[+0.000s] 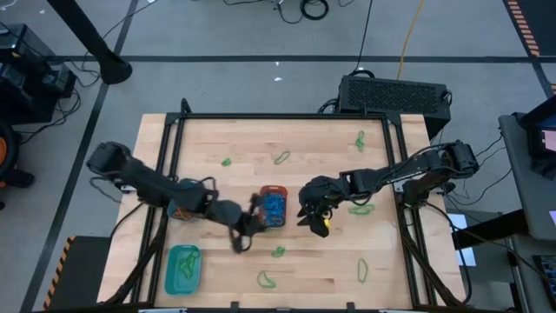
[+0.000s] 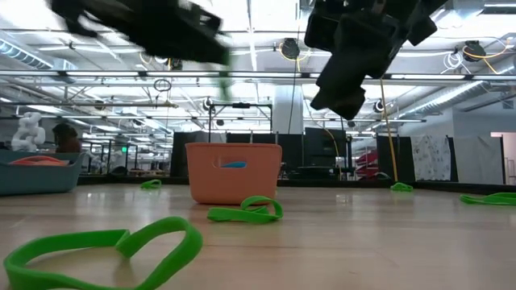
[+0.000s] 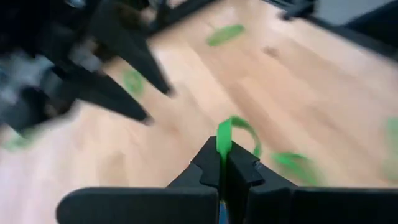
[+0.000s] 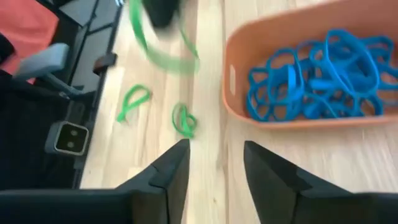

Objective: Sort rubber bands into baskets
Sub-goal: Put the green rubber band into the green bin

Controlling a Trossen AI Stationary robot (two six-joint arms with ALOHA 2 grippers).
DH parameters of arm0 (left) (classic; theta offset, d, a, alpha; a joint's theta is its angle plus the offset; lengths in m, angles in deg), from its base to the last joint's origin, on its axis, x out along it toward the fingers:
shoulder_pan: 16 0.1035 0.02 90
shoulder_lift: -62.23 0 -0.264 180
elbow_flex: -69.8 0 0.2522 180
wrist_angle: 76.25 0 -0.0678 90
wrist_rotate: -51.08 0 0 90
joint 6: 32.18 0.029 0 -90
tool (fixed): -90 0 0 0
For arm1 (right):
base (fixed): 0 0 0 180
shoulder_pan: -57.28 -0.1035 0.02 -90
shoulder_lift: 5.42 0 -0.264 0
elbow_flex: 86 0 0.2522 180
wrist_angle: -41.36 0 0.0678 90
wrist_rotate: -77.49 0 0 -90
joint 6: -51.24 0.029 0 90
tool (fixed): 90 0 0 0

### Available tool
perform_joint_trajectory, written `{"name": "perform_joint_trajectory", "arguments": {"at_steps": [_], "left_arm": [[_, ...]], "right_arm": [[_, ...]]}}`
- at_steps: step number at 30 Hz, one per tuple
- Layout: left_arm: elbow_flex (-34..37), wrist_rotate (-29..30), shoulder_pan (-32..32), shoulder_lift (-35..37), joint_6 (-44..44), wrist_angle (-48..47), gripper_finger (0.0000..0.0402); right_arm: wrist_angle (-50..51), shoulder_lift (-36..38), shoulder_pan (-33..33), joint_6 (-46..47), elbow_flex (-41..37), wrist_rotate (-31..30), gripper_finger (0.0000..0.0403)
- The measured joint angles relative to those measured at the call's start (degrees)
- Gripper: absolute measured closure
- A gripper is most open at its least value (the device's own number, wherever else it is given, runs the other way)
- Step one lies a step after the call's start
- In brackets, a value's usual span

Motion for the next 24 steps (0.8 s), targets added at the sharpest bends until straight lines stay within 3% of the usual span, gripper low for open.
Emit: {"name": "perform_joint_trajectory", "arguments": {"at_steps": [6,11,17,24], "left_arm": [[0.0,-0.3,-7.8,11.9,-22.6,-23.8,0.0399],[0.0,-3.6,-14.0,18.9,-48.5,-40.2,0.0400],[0.0,-10.1,-22.3,20.3,-76.6,-47.6,0.0400],[0.0,-11.1,-29.4,17.8,-90.7,-56.6,0.0400]], "right_arm": [[0.4,0.0,-0.2,-0.5,0.0,-0.1,0.0245],[0.4,0.0,-0.6,-3.0,0.0,-0.2,0.0246],[0.4,0.0,-0.6,-5.9,0.0,-0.3,0.0247],[0.4,0.0,-0.6,-9.0,0.0,-0.3,0.0247]]}}
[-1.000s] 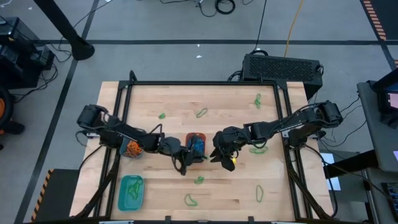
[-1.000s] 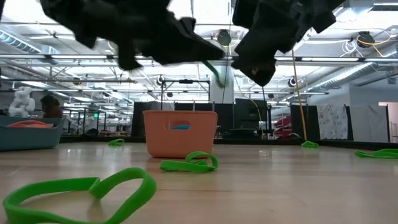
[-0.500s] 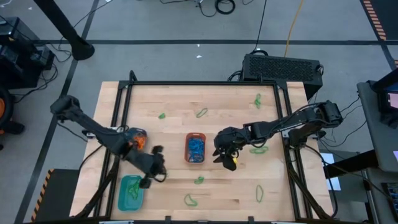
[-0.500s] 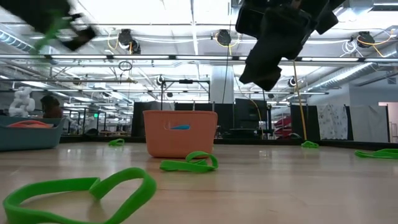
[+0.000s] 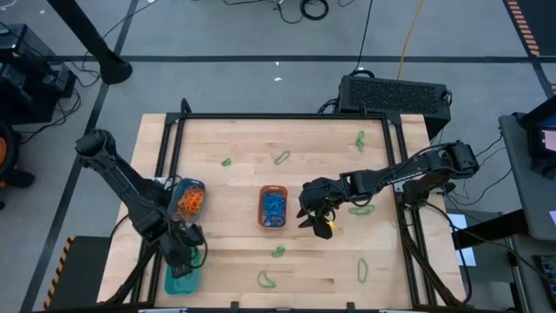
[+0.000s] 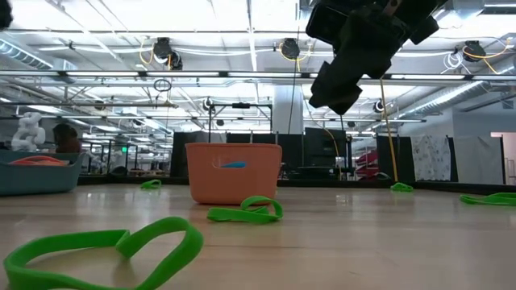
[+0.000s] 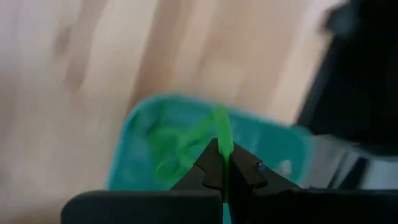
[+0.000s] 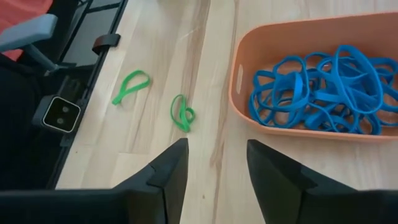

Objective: Sort rubber bands into baskets
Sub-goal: Put the green rubber band into the green bin

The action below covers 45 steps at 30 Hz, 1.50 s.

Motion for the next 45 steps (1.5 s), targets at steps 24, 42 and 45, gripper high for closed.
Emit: {"name": "perform_joint_trajectory", "arguments": {"at_steps": [24,42,45], "left_arm": [[0.1,-7.9,-1.5,-4.1,-4.4,-7.8,0.0337],[-0.8,-11.0,7.4,-0.8,13.2,-10.0,0.0308],[-2.3,-2.7,10.6,1.5,23.1,-10.6,0.0308]], "right_arm": [[0.0,0.0,0.0,-3.1,0.0,0.0,0.0247],[9.8,0.6,4.9,-1.3,1.4,0.1,0.0247],[18.0,1.1,7.9,-2.4,4.5,-0.3,0.0247]]}}
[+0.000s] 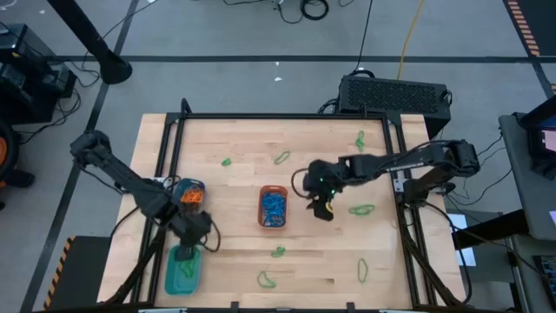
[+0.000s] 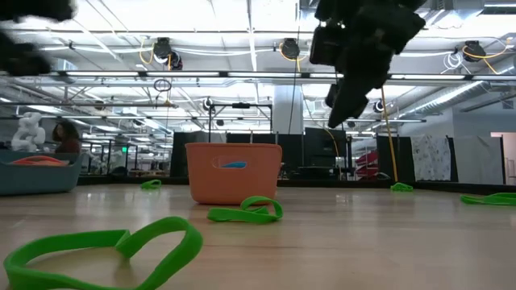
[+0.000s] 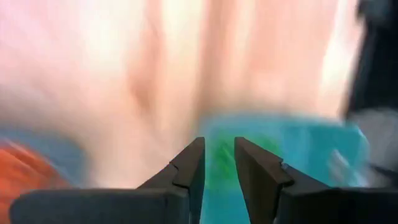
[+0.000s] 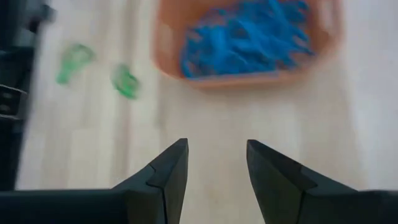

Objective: Sort rubber bands into baskets
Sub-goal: Put the green rubber band into the green bin

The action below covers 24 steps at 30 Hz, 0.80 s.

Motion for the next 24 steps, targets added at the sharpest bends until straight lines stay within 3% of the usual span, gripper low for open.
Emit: {"name": "perform_joint_trajectory", "arguments": {"at_steps": [6,10,15,20,24], "left_arm": [[-0.9,28.4,4.1,5.4,25.3,3.9,0.0308],[0.3,41.9,5.7,8.6,38.1,11.6,0.0308],[7.7,43.2,8.8,13.5,52.2,26.7,0.0308],[18.1,43.1,14.1,18.6,59.5,42.2,0.0308],[25.5,38.2,18.3,21.8,66.0,59.1,0.0308]], "right_arm": [[12.7,0.6,6.8,-2.1,3.5,-12.5,0.0248],[19.4,0.6,13.7,-2.5,3.7,-13.3,0.0248],[24.9,0.6,24.3,-3.7,3.7,-13.6,0.0248],[24.8,0.6,33.8,-3.6,2.7,-16.8,0.0248],[24.0,0.6,39.7,-0.6,-0.1,-22.8,0.0248]]}}
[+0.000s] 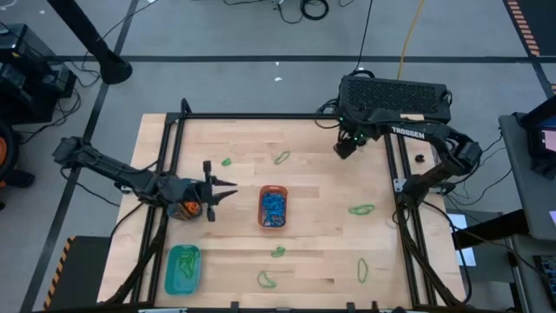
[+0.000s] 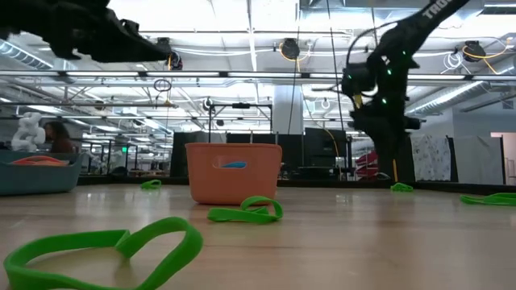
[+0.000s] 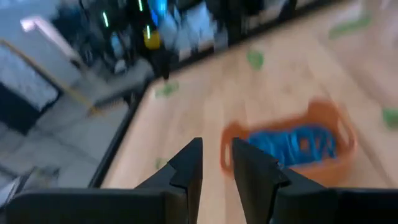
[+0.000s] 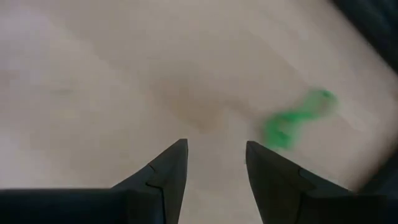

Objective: Sort rubber bands into baskets
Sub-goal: Put the green rubber band into the green bin

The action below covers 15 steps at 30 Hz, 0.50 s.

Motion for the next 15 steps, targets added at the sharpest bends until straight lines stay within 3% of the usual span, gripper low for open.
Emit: {"name": "perform_joint_trajectory", "arguments": {"at_steps": [3,6,9,15], "left_arm": [[4.1,-6.6,3.0,0.8,3.1,11.8,0.0308],[6.4,-12.8,5.4,0.8,4.3,19.3,0.0308],[7.2,-17.1,7.1,0.8,4.5,21.3,0.0308],[7.2,-20.1,8.6,0.7,4.0,21.6,0.0308]], "right_arm": [[-0.6,0.0,3.3,3.1,-2.5,-4.7,0.0248],[-2.9,-0.4,5.5,3.4,-4.9,-5.3,0.0248],[-3.1,-0.4,7.3,3.5,-6.3,-5.2,0.0248],[-6.5,-0.4,9.7,3.3,-9.4,-2.7,0.0248]]}}
